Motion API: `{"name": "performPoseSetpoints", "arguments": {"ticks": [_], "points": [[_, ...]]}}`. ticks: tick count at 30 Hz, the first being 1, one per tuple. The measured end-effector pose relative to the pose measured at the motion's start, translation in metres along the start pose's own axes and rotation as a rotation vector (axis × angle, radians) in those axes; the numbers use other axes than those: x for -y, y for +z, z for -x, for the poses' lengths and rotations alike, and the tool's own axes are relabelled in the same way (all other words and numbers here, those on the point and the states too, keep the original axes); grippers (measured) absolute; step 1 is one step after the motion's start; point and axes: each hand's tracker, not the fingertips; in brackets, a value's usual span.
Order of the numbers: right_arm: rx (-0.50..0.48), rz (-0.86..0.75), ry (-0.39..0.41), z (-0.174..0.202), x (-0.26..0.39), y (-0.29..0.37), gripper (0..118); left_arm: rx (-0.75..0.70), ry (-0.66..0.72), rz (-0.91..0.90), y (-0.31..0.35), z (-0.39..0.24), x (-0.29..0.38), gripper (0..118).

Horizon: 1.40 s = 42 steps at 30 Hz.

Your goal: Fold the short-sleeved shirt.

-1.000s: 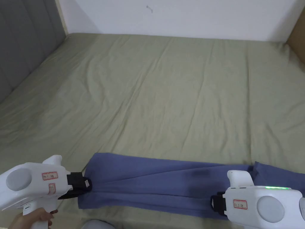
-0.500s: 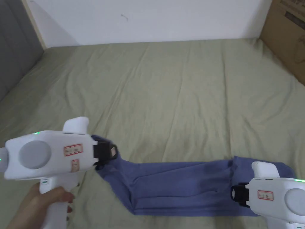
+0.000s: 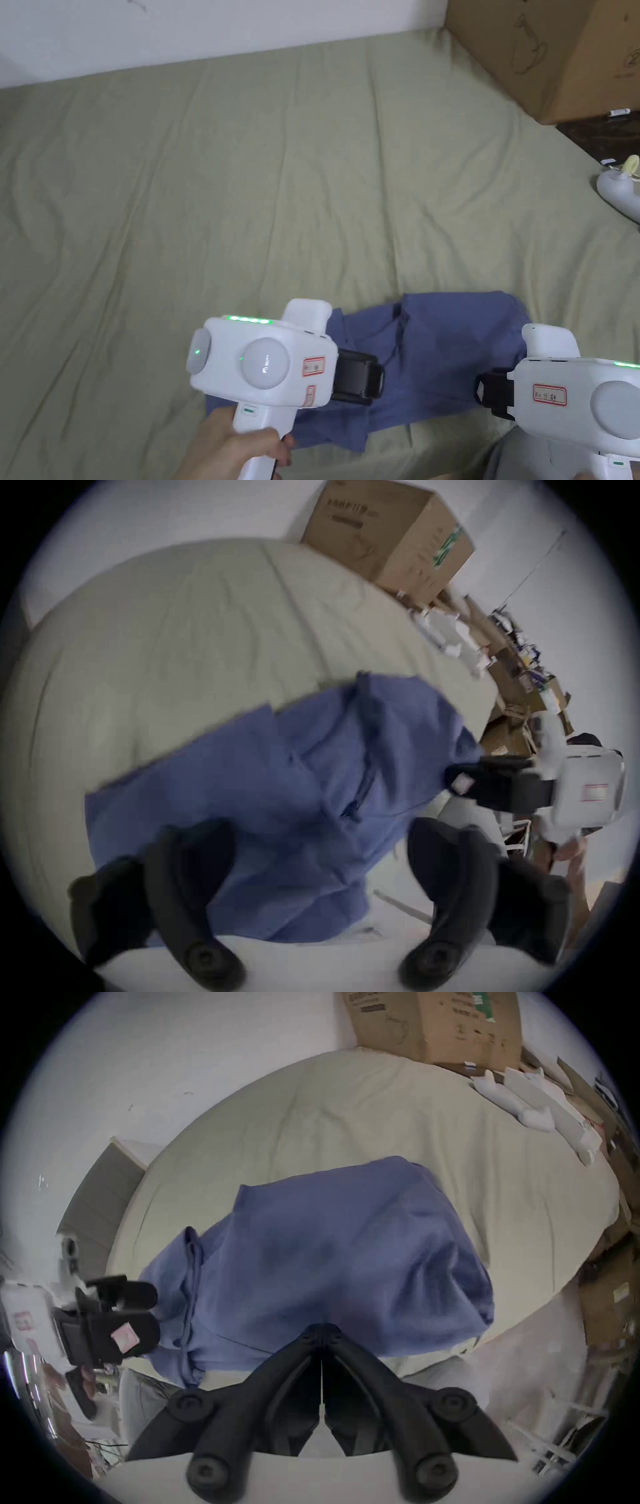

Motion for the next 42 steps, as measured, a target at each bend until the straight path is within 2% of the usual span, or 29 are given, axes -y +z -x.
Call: {"name": "performPoseSetpoints", "arguments": {"ticks": [2, 4, 5, 6, 9, 11, 13, 16, 20, 23, 27, 31, 34, 38, 42], "points": [[-0.002, -0.011, -0.005, -0.004, -0.002, 0.002, 0, 0.064, 0.035, -0.029, 0.019, 0.011, 0.004, 93], [0.002, -0.019, 0.001, -0.003, -0.003, 0.004, 0, 0.154, 0.097, -0.100, 0.050, 0.025, 0.003, 49], [0.008, -0.023, 0.010, -0.001, -0.004, 0.004, 0, 0.145, 0.122, -0.134, 0.061, 0.032, 0.004, 22], [0.012, -0.026, 0.018, 0.001, -0.005, 0.004, 0, 0.089, 0.156, -0.159, 0.068, 0.038, 0.005, 1], [-0.003, -0.037, 0.033, 0.008, -0.005, 0.004, 0, -0.044, 0.179, -0.204, 0.076, 0.058, 0.006, 0], [-0.029, -0.038, 0.034, 0.013, -0.005, 0.003, 0, -0.004, 0.262, -0.186, 0.068, 0.069, 0.010, 0], [-0.031, -0.040, 0.043, 0.017, -0.006, 0.002, 0, 0.059, 0.277, -0.177, 0.057, 0.074, 0.014, 0], [-0.029, -0.042, 0.042, 0.019, -0.006, 0.000, 0, 0.047, 0.230, -0.105, 0.027, 0.058, 0.018, 0], [-0.034, -0.034, 0.033, 0.019, -0.006, -0.001, 0, 0.157, 0.226, -0.059, -0.008, 0.029, 0.029, 1], [-0.023, -0.028, 0.038, 0.017, -0.004, 0.000, 0, 0.120, 0.175, -0.044, -0.019, 0.012, 0.034, 0], [-0.017, -0.024, 0.035, 0.017, -0.002, 0.002, 0, 0.129, 0.182, -0.056, -0.010, 0.015, 0.027, 1], [-0.010, -0.024, 0.044, 0.022, -0.001, 0.006, 0, 0.262, 0.244, -0.070, -0.003, 0.023, 0.027, 1], [-0.011, -0.030, 0.056, 0.027, -0.002, 0.011, 0, 0.295, 0.280, -0.102, 0.012, 0.034, 0.032, 1], [-0.004, -0.038, 0.084, 0.034, -0.004, 0.017, 0, 0.348, 0.392, -0.191, 0.052, 0.076, 0.043, 1], [0.000, -0.037, 0.099, 0.043, -0.007, 0.015, 0, 0.317, 0.505, -0.302, 0.096, 0.130, 0.065, 1]]}}
